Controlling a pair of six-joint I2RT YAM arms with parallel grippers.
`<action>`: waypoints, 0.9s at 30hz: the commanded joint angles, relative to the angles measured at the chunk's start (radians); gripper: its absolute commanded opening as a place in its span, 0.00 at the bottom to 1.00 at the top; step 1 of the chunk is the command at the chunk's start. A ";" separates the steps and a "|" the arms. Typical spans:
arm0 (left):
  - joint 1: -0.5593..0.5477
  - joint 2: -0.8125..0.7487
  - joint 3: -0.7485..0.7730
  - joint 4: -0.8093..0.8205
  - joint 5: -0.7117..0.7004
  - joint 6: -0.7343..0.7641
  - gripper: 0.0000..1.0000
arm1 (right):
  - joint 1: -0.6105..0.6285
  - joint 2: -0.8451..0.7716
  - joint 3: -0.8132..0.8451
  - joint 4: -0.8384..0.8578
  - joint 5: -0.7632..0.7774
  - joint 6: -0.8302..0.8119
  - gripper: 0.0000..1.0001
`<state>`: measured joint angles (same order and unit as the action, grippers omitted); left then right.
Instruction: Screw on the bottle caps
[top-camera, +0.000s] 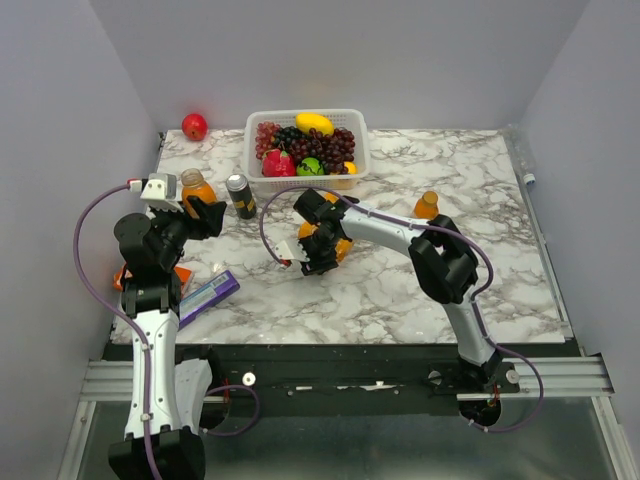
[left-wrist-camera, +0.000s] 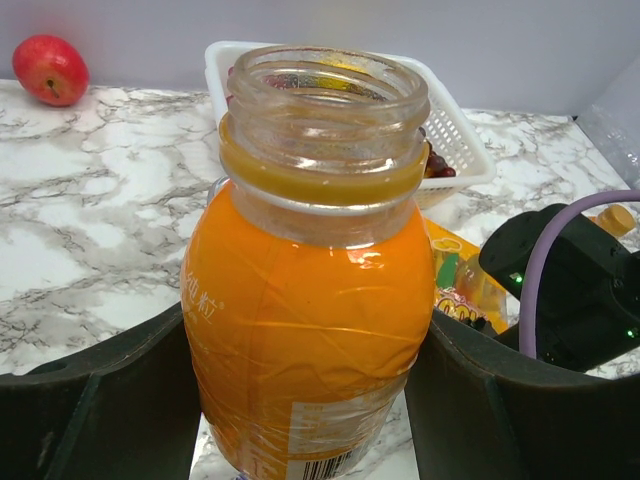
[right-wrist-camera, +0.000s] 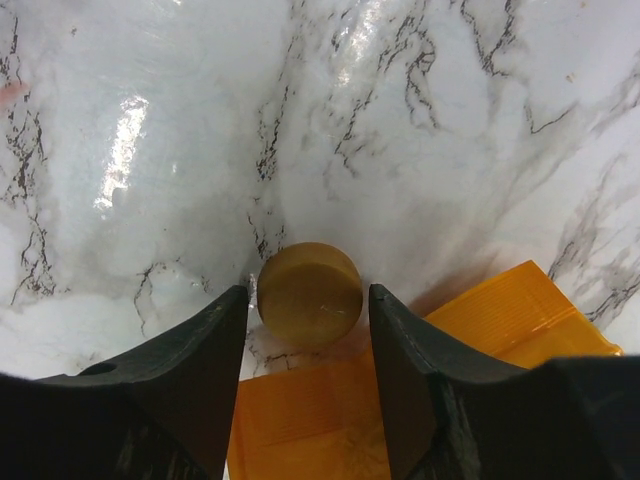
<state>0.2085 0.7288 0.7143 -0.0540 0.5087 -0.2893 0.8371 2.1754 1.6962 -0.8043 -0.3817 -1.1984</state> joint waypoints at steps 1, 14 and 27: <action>0.008 0.003 -0.006 0.020 0.031 -0.005 0.00 | 0.005 0.041 -0.012 0.001 0.030 -0.007 0.57; -0.021 0.024 -0.036 0.046 0.174 0.115 0.00 | 0.007 -0.035 0.028 -0.093 -0.008 0.032 0.32; -0.644 0.089 -0.169 0.150 0.146 0.429 0.00 | -0.056 -0.664 0.017 -0.409 -0.194 0.227 0.30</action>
<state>-0.2966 0.7975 0.6144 -0.0048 0.6685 0.0532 0.7921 1.6291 1.7317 -1.0531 -0.5106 -1.0145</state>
